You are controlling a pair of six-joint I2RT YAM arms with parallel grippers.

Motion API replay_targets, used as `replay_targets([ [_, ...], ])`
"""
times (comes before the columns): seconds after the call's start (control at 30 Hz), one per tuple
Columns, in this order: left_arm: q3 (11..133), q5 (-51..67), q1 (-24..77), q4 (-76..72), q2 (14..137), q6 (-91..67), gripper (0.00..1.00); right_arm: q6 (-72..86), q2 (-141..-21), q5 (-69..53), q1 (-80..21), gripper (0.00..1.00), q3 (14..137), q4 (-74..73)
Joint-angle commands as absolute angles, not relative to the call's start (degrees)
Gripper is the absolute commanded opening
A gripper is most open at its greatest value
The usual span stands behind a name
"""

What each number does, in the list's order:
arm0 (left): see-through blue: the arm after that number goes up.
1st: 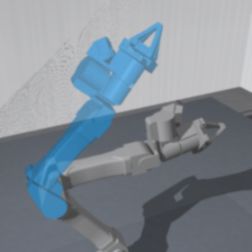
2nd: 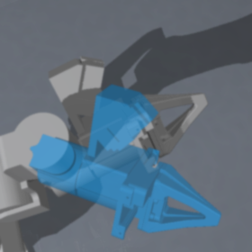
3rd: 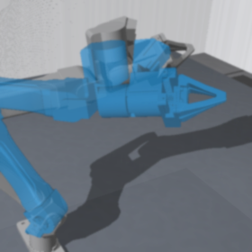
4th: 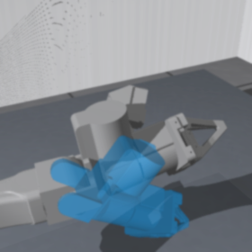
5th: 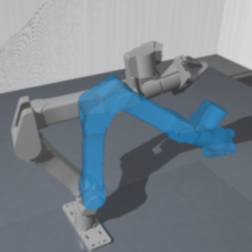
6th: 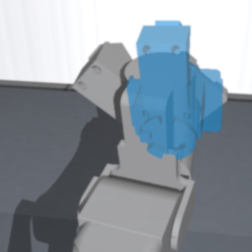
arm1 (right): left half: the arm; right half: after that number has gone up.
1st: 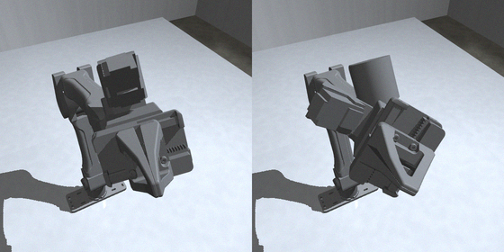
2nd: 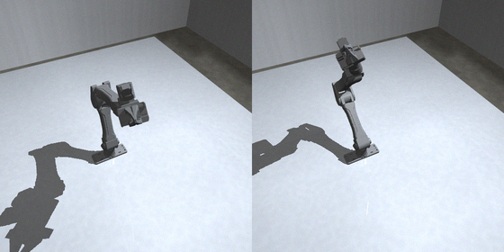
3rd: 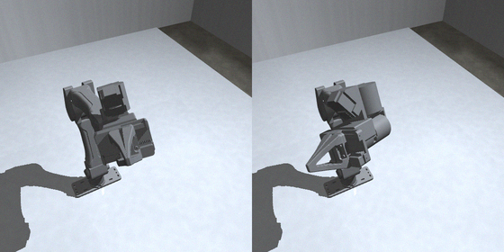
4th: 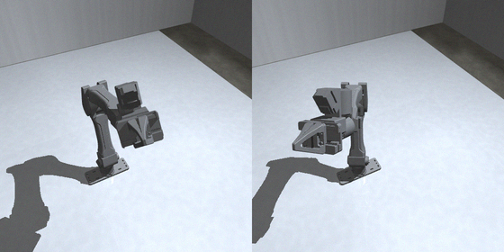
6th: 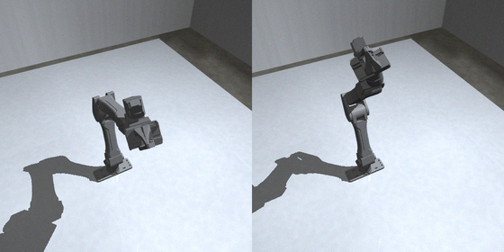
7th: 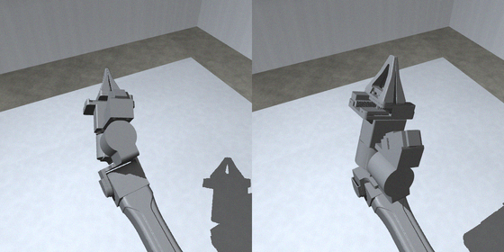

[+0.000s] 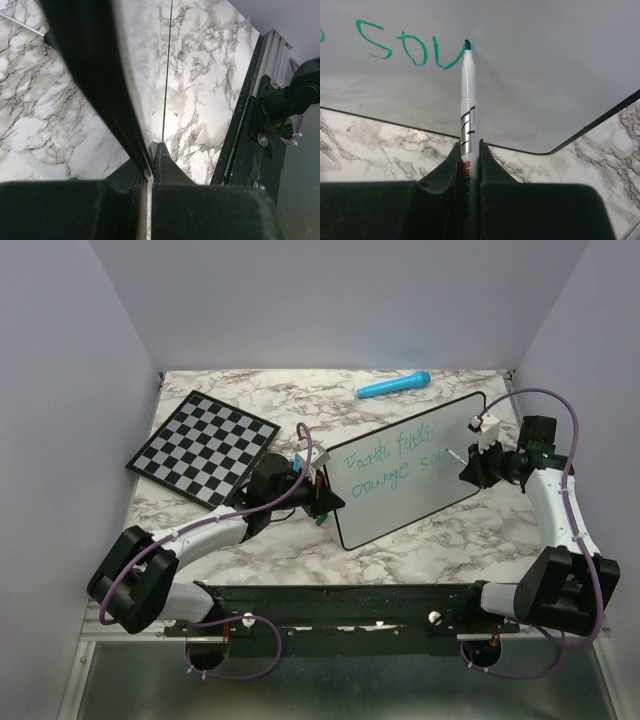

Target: Write a sentence on the whiteboard

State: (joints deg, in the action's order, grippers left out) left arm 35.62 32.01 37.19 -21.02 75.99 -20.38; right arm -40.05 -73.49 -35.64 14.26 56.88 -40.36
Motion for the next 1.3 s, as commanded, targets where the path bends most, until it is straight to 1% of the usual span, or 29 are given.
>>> replay_targets([
  [0.0,34.2,30.4,37.8,-13.4,78.0,-13.0,0.0,-38.8,-73.6,-35.3,14.5,0.0,59.8,-38.8],
  [0.17,34.3,30.4,37.8,-13.4,78.0,-12.9,0.0,-39.6,-74.1,-35.6,14.5,0.01,59.3,-39.7],
  [0.43,34.5,30.5,37.8,-13.1,78.2,-12.7,0.0,-41.2,-73.0,-34.3,14.5,0.01,54.4,-40.0],
  [0.6,34.7,30.4,37.8,-13.1,78.2,-12.7,0.0,-41.5,-72.9,-33.0,15.3,0.01,53.3,-39.9],
  [0.83,34.7,30.6,37.8,-13.0,78.2,-12.6,0.0,-41.0,-72.8,-33.7,17.1,0.01,56.2,-40.0],
  [1.07,34.5,30.5,37.8,-13.0,78.0,-12.7,0.0,-40.6,-71.3,-37.8,17.1,0.0,60.2,-41.0],
  [1.27,34.6,30.7,37.8,-13.1,78.2,-12.7,0.0,-38.1,-73.8,-37.6,17.1,0.0,62.9,-38.9],
])
